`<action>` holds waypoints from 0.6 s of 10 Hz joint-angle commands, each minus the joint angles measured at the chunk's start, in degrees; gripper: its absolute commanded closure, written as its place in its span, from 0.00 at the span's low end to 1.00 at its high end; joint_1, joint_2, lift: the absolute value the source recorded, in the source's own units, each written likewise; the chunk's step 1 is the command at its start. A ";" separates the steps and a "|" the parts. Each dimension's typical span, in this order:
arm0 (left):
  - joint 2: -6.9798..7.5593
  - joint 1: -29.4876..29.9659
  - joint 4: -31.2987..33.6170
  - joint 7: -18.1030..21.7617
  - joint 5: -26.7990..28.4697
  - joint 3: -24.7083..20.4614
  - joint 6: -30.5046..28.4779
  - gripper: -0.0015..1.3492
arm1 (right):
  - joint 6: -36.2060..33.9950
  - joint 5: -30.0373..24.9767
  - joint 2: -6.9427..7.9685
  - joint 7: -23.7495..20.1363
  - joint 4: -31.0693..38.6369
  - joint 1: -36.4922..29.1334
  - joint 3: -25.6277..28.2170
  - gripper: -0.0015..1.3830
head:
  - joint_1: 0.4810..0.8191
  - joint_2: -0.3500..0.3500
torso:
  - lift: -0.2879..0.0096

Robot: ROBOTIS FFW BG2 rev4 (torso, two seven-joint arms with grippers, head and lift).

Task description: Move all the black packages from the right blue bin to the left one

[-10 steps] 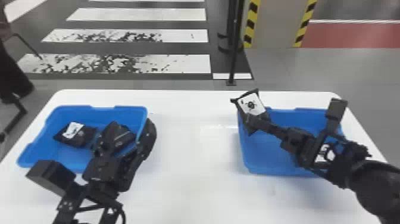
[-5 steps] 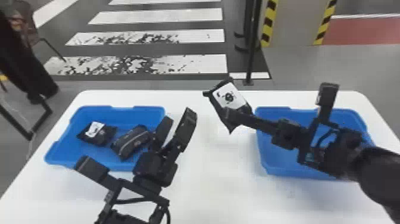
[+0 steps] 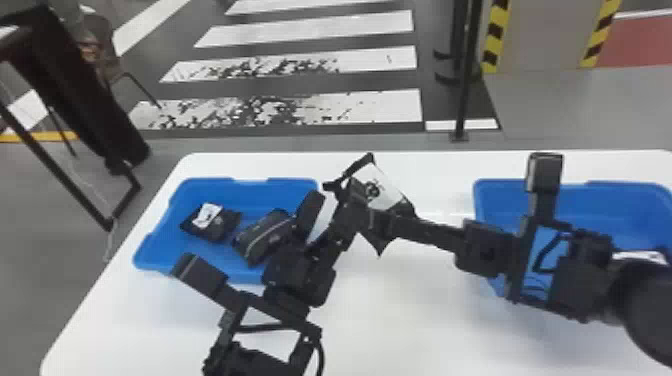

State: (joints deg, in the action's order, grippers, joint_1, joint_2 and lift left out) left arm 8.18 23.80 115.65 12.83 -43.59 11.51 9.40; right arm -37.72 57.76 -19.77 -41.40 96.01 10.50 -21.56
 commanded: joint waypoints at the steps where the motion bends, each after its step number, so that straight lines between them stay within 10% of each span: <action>1: 0.08 -0.17 0.01 0.01 0.52 -0.08 -1.24 0.18 | -0.67 1.20 -0.09 0.00 -0.31 0.47 -1.52 0.86 | 0.63 0.79 | 0.38; 4: 0.34 -0.74 0.01 0.53 1.09 0.49 -3.49 0.32 | -0.81 2.23 -0.09 0.00 -0.74 1.45 -3.92 0.86 | 0.63 0.81 | 0.38; 5: 0.34 -1.02 0.01 0.80 0.75 0.37 -5.32 0.73 | -0.39 2.69 -0.18 -0.08 -1.02 1.45 -3.92 0.86 | 0.63 0.81 | 0.38; 6: 0.34 -1.02 0.01 1.06 -0.05 0.37 -6.44 0.90 | -0.11 2.80 -0.27 0.00 -1.30 2.01 -3.92 0.86 | 0.63 0.81 | 0.38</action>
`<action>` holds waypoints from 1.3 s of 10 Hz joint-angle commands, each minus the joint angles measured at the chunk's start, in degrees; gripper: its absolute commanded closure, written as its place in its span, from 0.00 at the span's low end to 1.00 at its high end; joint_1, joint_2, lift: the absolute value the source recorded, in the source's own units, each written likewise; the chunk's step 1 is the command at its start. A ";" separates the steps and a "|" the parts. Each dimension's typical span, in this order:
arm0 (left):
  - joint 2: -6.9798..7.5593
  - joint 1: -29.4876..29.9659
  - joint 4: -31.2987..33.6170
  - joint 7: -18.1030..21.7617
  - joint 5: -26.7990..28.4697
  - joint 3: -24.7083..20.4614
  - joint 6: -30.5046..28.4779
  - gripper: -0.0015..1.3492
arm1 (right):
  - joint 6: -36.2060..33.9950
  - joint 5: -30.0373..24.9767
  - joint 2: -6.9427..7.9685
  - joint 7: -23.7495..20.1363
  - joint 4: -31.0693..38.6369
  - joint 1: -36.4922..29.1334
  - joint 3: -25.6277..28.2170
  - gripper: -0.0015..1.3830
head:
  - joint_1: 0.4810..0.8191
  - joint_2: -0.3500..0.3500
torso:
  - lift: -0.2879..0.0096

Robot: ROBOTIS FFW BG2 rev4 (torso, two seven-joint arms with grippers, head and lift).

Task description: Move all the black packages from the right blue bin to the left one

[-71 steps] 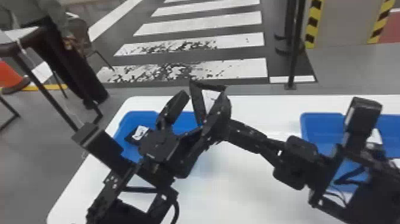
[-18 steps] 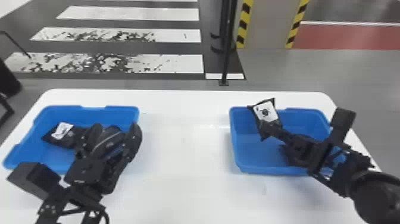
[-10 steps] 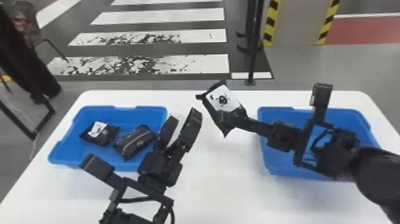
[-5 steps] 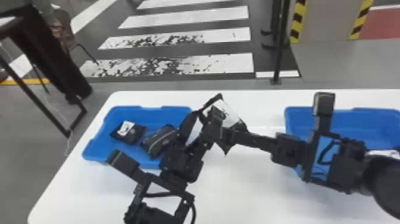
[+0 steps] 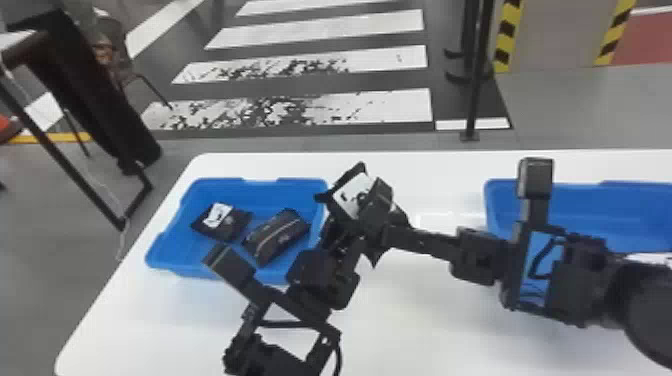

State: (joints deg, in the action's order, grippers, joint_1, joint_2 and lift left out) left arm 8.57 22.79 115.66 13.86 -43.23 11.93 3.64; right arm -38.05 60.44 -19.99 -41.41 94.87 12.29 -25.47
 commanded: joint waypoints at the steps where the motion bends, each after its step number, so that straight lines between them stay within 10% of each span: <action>1: 0.04 -0.16 0.01 0.29 0.38 -0.16 -1.11 0.89 | 0.51 0.12 -0.05 -0.25 -0.44 0.65 0.10 0.86 | 0.63 0.79 | 0.38; 4: -0.22 -0.02 0.15 0.38 2.21 -1.31 1.00 0.89 | 0.93 0.00 -0.05 -0.34 -1.29 0.37 0.10 0.82 | 0.63 0.78 | 0.38; 8: -1.63 -2.69 -5.06 -2.08 9.41 -8.28 4.09 0.89 | 3.04 1.72 -0.05 -0.69 -2.97 -1.32 2.61 0.07 | 0.63 0.82 | 0.38; 11: -2.33 -9.44 -12.79 -10.35 32.14 -15.82 7.89 0.89 | 4.73 0.46 -0.05 -1.13 -2.83 -2.16 5.13 0.08 | 0.63 0.91 | 0.38; 12: -2.24 -10.98 -12.65 -11.05 35.00 -17.07 -3.78 0.69 | 6.69 -4.00 -0.05 -1.04 -1.01 -2.72 7.41 0.08 | 0.63 0.95 | 0.38; 13: -2.33 -9.72 -10.12 -11.05 38.66 -19.13 -4.34 0.29 | 6.55 -13.02 -0.05 -0.51 3.07 -3.29 10.95 0.08 | 0.63 0.95 | 0.38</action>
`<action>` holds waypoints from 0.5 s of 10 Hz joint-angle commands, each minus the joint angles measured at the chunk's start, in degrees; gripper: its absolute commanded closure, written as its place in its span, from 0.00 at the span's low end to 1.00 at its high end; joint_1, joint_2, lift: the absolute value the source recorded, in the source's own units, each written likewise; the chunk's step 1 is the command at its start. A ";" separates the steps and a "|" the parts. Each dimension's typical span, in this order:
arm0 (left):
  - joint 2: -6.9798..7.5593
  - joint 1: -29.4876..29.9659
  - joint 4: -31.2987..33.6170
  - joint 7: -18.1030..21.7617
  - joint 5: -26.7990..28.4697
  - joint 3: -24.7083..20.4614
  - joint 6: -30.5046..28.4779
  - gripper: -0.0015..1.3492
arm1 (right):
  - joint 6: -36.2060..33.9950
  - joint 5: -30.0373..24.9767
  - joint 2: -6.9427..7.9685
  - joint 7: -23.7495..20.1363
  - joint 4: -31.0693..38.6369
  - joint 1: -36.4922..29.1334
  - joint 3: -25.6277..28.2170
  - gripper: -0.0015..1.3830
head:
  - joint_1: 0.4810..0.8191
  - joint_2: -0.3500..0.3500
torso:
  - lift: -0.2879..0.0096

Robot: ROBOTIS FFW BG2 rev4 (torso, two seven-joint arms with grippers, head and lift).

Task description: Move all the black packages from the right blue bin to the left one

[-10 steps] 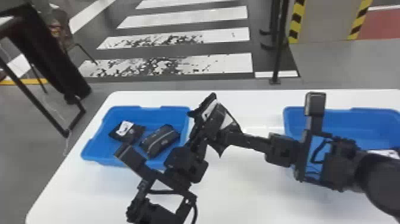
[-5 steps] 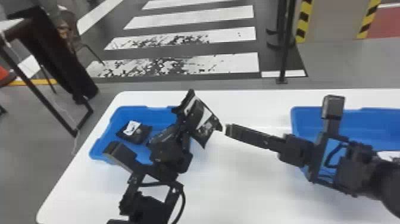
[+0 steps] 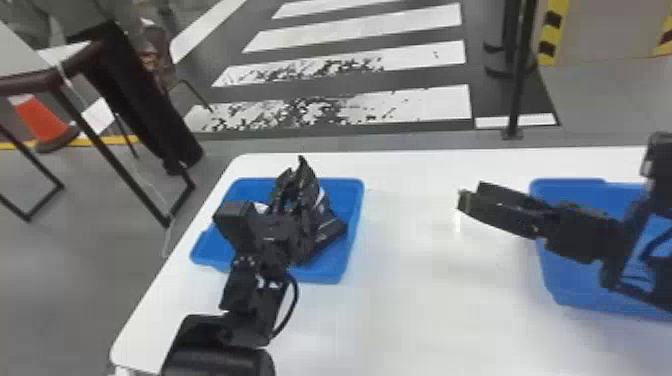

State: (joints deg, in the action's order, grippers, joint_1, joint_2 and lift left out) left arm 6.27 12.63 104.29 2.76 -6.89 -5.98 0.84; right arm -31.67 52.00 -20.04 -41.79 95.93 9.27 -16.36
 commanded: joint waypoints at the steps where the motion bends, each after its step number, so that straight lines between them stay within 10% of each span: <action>1: -0.56 2.27 5.04 0.05 4.95 -2.36 -0.27 0.06 | -1.93 -12.01 0.09 2.86 8.35 -2.79 5.74 0.08 | 0.63 0.94 | 0.38; 5: -0.91 10.42 18.12 0.05 3.12 -0.87 4.37 0.12 | -15.57 -37.60 3.25 16.74 34.92 -15.31 21.73 0.08 | 0.51 0.75 | 0.38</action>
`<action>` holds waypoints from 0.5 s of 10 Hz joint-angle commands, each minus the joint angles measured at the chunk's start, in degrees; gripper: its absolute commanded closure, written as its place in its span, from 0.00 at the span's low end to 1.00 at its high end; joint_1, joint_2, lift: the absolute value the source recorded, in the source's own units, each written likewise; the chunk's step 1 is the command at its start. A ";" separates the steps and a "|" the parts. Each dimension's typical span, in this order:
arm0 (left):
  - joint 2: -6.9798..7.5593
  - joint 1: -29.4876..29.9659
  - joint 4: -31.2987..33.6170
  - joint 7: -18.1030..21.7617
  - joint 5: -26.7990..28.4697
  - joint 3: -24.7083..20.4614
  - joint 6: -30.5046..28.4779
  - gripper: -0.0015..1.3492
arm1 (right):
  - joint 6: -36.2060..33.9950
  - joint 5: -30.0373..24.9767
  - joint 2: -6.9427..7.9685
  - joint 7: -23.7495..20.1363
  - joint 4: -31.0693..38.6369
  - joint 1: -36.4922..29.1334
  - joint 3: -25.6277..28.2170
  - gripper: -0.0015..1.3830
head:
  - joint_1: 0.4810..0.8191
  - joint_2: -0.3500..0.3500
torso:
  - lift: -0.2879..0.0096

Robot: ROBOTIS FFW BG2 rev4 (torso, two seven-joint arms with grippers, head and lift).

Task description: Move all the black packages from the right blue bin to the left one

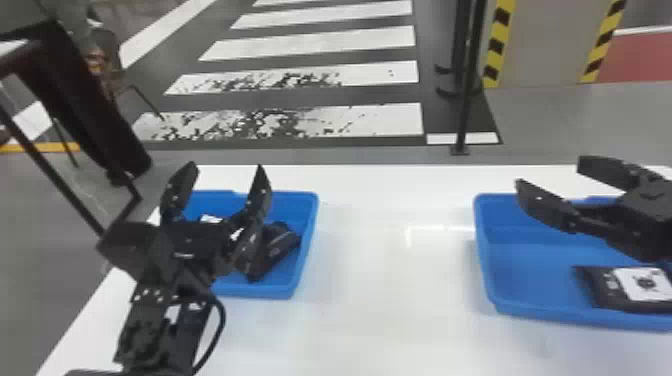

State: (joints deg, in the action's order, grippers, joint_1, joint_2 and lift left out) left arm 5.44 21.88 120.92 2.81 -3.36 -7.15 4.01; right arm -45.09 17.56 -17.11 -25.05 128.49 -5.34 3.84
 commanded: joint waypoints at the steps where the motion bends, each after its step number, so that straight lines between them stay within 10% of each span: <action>1: -0.25 3.15 3.88 0.00 -0.99 1.21 3.87 0.12 | -7.08 -7.50 0.50 1.67 5.03 -1.12 3.36 0.08 | 0.50 0.72 | 0.38; 5: 1.15 4.69 5.15 0.09 -2.81 7.95 3.17 0.12 | -26.63 -17.33 0.59 6.50 0.39 4.08 5.53 0.07 | 0.57 0.36 | 0.38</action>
State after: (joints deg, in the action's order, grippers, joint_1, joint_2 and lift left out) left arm 6.51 26.54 126.06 2.87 -5.92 0.20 7.81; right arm -69.09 0.29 -16.40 -18.37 130.19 -2.41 9.32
